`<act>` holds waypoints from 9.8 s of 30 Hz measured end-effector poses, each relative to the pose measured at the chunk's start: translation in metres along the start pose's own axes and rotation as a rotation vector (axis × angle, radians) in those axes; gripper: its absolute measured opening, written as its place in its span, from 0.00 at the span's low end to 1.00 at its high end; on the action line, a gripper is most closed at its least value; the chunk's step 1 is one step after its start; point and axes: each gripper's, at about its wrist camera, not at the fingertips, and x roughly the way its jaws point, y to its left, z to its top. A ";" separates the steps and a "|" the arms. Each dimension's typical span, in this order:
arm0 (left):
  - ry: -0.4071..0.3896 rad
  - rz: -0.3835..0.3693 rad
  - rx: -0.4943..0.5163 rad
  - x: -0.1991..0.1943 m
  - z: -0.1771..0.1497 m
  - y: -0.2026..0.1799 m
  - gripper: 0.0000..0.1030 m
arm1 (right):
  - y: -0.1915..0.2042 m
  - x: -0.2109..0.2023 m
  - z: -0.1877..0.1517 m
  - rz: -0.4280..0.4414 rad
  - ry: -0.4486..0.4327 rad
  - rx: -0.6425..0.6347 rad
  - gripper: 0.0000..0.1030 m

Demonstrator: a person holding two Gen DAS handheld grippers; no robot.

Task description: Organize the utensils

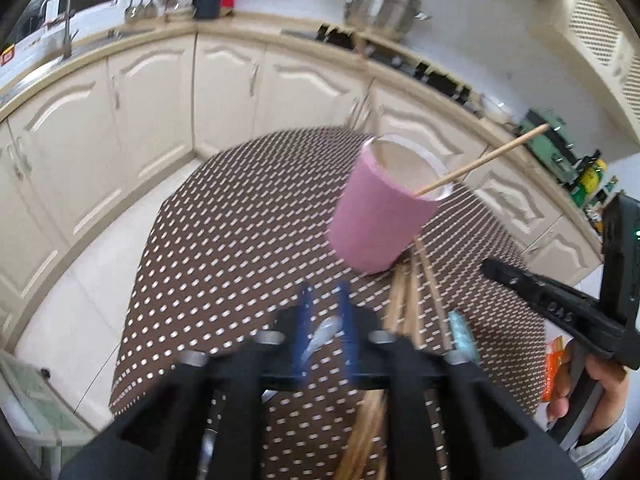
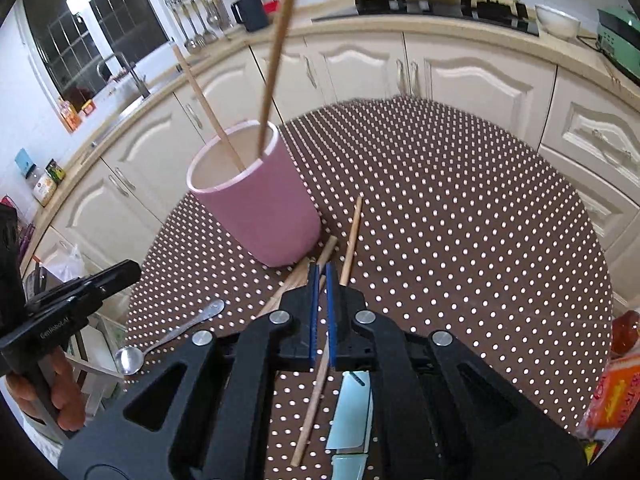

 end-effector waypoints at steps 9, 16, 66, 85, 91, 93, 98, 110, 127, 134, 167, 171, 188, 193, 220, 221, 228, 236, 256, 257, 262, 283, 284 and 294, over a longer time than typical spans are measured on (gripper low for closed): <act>0.288 0.089 0.256 0.058 -0.029 0.001 0.37 | 0.001 0.019 -0.007 0.002 0.074 -0.014 0.05; 0.314 0.130 0.370 0.060 -0.034 -0.011 0.28 | 0.006 0.030 -0.006 -0.016 0.114 -0.027 0.05; -0.059 -0.029 0.142 0.002 0.010 -0.024 0.06 | 0.003 0.041 0.041 0.077 -0.088 0.087 0.06; -0.288 -0.208 0.149 -0.041 0.003 -0.038 0.06 | 0.029 -0.081 0.014 0.128 -0.468 -0.039 0.06; -0.374 -0.212 0.161 -0.066 0.020 -0.049 0.06 | 0.049 -0.094 0.028 0.110 -0.540 -0.097 0.06; -0.403 -0.207 0.171 -0.074 0.029 -0.055 0.06 | 0.055 -0.097 0.034 0.105 -0.564 -0.115 0.06; -0.490 -0.177 0.175 -0.089 0.050 -0.067 0.06 | 0.065 -0.104 0.050 0.093 -0.630 -0.140 0.06; -0.559 -0.096 0.137 -0.063 0.091 -0.079 0.06 | 0.068 -0.095 0.082 0.054 -0.748 -0.144 0.06; -0.451 -0.084 0.121 -0.014 0.083 -0.064 0.06 | 0.057 -0.048 0.076 0.038 -0.635 -0.130 0.06; -0.402 -0.068 0.130 -0.004 0.067 -0.060 0.07 | 0.056 -0.037 0.068 0.029 -0.595 -0.120 0.06; -0.379 -0.085 0.051 -0.065 0.043 -0.039 0.55 | 0.057 -0.056 0.045 -0.005 -0.544 -0.093 0.49; -0.355 -0.094 0.057 -0.071 0.038 -0.036 0.61 | 0.053 -0.071 0.040 -0.022 -0.562 -0.094 0.51; 0.277 -0.044 0.186 0.045 -0.009 -0.028 0.71 | -0.009 -0.040 -0.017 -0.064 -0.248 0.004 0.62; 0.309 0.022 0.196 0.060 -0.017 -0.028 0.71 | -0.017 -0.026 -0.027 -0.044 -0.160 0.024 0.62; 0.261 0.192 0.359 0.105 -0.022 -0.096 0.71 | -0.020 -0.003 -0.023 -0.033 -0.047 0.033 0.65; 0.262 0.196 0.360 0.106 -0.022 -0.098 0.71 | -0.019 -0.003 -0.023 -0.035 -0.043 0.032 0.65; 0.267 0.186 0.329 0.115 -0.021 -0.099 0.61 | -0.022 0.009 -0.013 -0.042 0.037 0.051 0.65; 0.234 0.107 0.244 0.100 -0.008 -0.079 0.60 | -0.022 0.016 -0.007 -0.043 0.073 0.052 0.65; 0.229 0.065 0.174 0.101 -0.019 -0.071 0.13 | 0.002 0.062 0.001 -0.141 0.229 -0.075 0.65; 0.229 0.061 0.164 0.098 -0.021 -0.069 0.13 | 0.003 0.063 0.000 -0.149 0.230 -0.080 0.65; 0.229 0.056 0.090 0.082 -0.033 -0.054 0.12 | 0.002 0.066 -0.002 -0.163 0.234 -0.082 0.65; 0.236 0.084 -0.033 0.086 -0.019 -0.030 0.06 | 0.044 0.091 0.011 -0.082 0.272 -0.148 0.26; 0.237 0.080 -0.032 0.086 -0.019 -0.030 0.06 | 0.036 0.090 0.013 -0.051 0.271 -0.119 0.26; 0.235 0.077 -0.034 0.087 -0.016 -0.030 0.06 | 0.009 0.079 0.013 -0.070 0.286 -0.073 0.26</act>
